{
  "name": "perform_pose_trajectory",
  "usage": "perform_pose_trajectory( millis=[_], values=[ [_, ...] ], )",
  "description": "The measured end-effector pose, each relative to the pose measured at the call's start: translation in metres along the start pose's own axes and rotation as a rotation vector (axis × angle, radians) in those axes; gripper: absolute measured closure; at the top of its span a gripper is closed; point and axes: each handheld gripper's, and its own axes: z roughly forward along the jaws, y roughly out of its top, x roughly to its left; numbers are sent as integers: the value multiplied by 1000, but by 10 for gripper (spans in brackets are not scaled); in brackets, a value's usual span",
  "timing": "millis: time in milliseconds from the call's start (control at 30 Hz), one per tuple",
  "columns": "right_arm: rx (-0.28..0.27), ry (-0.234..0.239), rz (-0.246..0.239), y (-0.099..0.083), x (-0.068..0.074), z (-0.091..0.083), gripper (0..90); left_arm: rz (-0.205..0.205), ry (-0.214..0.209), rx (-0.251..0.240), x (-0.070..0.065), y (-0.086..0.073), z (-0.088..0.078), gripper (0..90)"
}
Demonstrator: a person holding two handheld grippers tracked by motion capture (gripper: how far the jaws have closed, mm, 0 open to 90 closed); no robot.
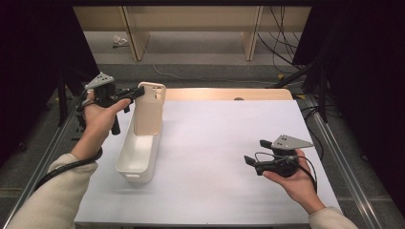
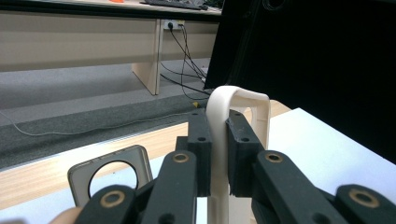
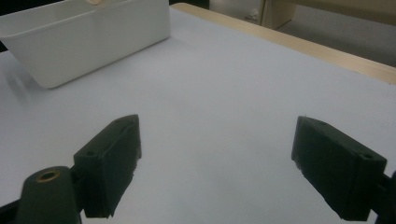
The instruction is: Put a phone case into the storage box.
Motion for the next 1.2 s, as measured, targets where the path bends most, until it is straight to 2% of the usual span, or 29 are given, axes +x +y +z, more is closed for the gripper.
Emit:
perform_pose_trajectory(
  millis=[467, 1200],
  values=[
    [-1, -1, 3, 0, 0, 0, 168, -7, 21, 1, 12, 4, 4, 817],
    [0, -4, 3, 0, -1, 0, 169, -31, 50, -4, 33, -1, 9, 817]
  ],
)
